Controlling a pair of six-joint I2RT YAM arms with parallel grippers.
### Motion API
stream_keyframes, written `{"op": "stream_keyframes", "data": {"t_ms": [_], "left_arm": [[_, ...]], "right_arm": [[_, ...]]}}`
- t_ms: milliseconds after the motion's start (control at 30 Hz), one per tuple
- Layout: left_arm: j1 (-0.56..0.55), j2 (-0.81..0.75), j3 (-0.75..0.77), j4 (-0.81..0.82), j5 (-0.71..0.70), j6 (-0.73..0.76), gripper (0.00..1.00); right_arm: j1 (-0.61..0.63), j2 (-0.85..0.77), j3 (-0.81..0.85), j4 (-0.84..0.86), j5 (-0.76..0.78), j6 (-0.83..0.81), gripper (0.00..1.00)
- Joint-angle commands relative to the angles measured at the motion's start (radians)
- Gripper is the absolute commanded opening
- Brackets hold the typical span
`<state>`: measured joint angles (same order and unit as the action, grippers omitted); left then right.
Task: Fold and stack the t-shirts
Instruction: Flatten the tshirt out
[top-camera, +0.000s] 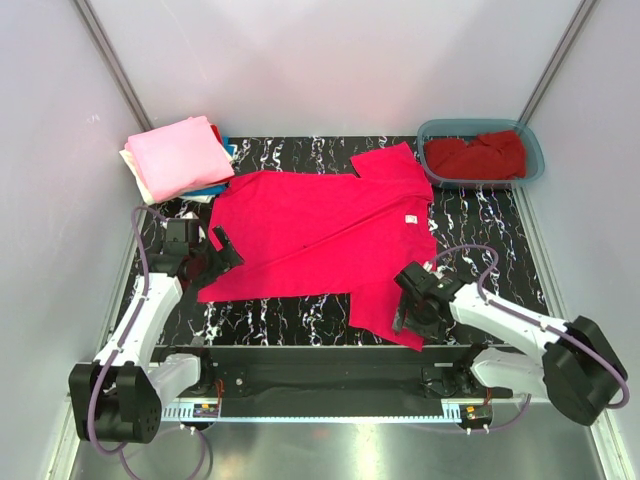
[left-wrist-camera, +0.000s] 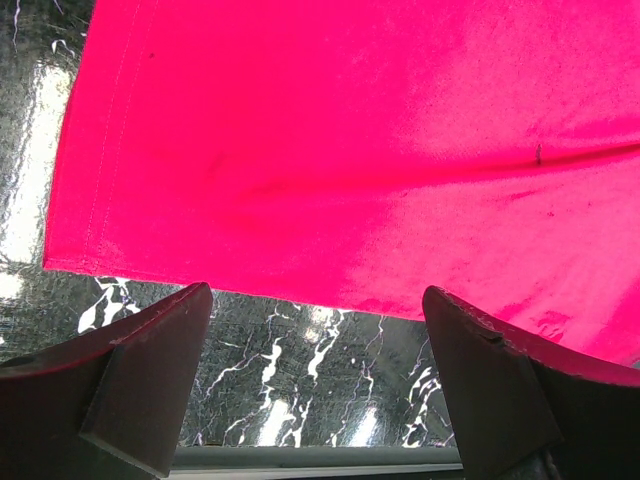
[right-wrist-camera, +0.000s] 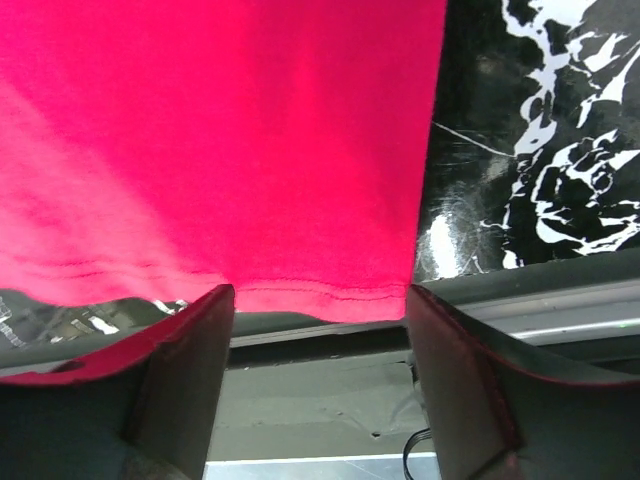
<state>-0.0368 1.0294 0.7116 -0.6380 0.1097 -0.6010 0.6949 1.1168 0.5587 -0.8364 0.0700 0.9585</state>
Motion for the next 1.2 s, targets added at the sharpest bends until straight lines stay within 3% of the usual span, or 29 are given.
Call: {"op": "stream_keyframes", "data": {"t_ms": [0,200,300,333,400,567,767,1000,1167], "left_arm": [[0.005,-0.015,0.009,0.021,0.019,-0.006,0.93],[0.005,-0.014,0.006,0.020,0.008,0.007,0.93],[0.005,-0.008,0.000,0.026,0.008,0.003,0.93],[0.006,-0.006,-0.001,0.027,0.008,-0.002,0.93],[0.006,-0.012,-0.004,0.024,0.005,-0.008,0.93],[0.008,-0.064,-0.047,0.001,-0.008,-0.088,0.93],[0.008,-0.198,-0.124,0.001,-0.064,-0.184,0.93],[-0.026,-0.199,-0.208,0.020,-0.042,-0.223,0.90],[-0.138,-0.207,-0.221,-0.008,-0.108,-0.272,0.89]], "right_arm": [[0.014,0.053,0.038,-0.015,0.030,0.031,0.73],[0.022,0.110,0.063,-0.012,0.053,0.023,0.52],[0.022,0.143,0.079,-0.015,0.063,0.003,0.28],[0.022,0.146,0.078,-0.015,0.066,-0.001,0.14],[0.022,0.138,0.073,-0.012,0.065,-0.004,0.02],[0.022,0.019,0.090,-0.072,0.109,0.026,0.00],[0.008,-0.258,0.234,-0.190,0.224,0.134,0.00],[-0.012,-0.245,0.333,-0.314,0.310,0.106,0.00],[-0.052,-0.334,0.346,-0.349,0.370,0.143,0.00]]}}
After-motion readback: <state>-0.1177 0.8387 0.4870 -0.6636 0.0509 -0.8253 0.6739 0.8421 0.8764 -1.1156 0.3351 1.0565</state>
